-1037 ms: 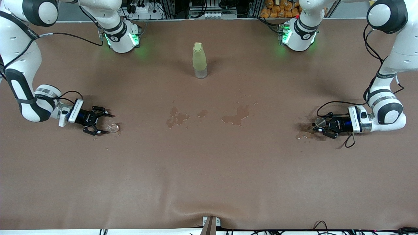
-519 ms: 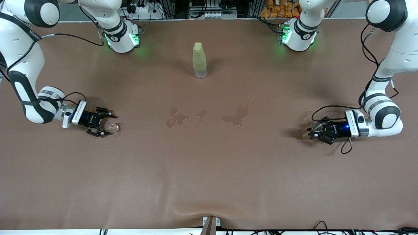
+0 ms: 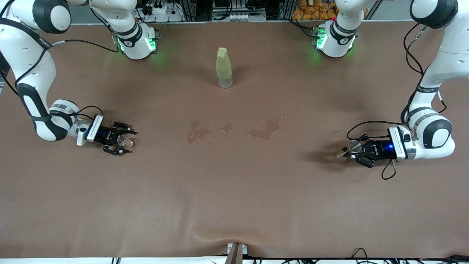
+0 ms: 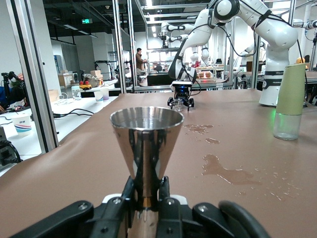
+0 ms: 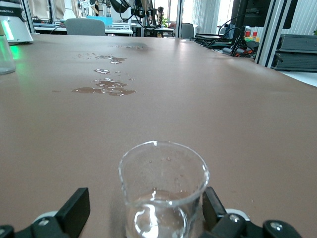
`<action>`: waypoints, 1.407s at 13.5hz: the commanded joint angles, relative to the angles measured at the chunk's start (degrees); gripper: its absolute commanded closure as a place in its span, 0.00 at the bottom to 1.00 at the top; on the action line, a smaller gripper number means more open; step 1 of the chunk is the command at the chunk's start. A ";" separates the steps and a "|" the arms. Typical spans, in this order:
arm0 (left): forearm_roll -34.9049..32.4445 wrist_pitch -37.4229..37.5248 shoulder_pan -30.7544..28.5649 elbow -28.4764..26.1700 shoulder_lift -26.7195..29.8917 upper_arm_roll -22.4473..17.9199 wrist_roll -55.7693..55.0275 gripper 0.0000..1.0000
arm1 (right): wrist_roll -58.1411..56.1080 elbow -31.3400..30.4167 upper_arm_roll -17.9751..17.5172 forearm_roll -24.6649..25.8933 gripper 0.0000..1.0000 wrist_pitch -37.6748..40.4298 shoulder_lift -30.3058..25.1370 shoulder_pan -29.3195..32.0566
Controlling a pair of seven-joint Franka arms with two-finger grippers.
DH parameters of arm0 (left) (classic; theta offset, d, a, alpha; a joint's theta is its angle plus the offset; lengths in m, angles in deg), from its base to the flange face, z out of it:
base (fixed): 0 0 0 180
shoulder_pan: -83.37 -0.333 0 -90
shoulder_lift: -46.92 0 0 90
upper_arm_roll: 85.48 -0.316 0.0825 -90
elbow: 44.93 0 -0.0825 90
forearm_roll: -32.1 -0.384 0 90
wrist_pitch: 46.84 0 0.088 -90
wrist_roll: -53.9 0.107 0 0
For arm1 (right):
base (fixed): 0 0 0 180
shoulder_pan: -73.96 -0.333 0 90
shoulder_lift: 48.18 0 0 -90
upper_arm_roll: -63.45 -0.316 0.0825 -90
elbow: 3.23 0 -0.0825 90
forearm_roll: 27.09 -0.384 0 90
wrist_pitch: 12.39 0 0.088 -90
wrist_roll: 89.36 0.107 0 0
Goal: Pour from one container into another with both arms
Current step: 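Grasp the jigger with the left gripper while the right gripper grasps the beaker, then lift the jigger and beaker, bringing both grippers together mid-table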
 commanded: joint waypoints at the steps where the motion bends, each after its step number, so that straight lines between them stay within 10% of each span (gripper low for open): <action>1: 1.17 0.60 -0.20 -1.09 1.27 0.61 -0.79 1.00 | -21.99 -0.79 0.06 -4.68 0.00 0.44 1.86 -0.62; 3: 1.09 0.51 -0.29 -1.09 1.35 0.61 -1.06 1.00 | -22.00 -0.79 0.06 -4.78 0.00 0.44 2.03 -0.80; 8: 1.17 0.16 -0.29 -1.52 2.49 0.61 -0.62 1.00 | -21.83 -0.79 0.06 -4.95 0.67 0.44 2.03 -0.80; 13: 1.70 0.07 1.99 -1.09 1.71 0.70 -0.61 1.00 | -21.30 -0.70 0.06 -4.87 0.98 0.53 1.59 -1.06; 19: 11.00 -4.75 12.00 -1.00 0.65 0.70 -1.05 1.00 | -5.95 1.31 0.06 -4.08 1.00 6.14 -1.65 -2.38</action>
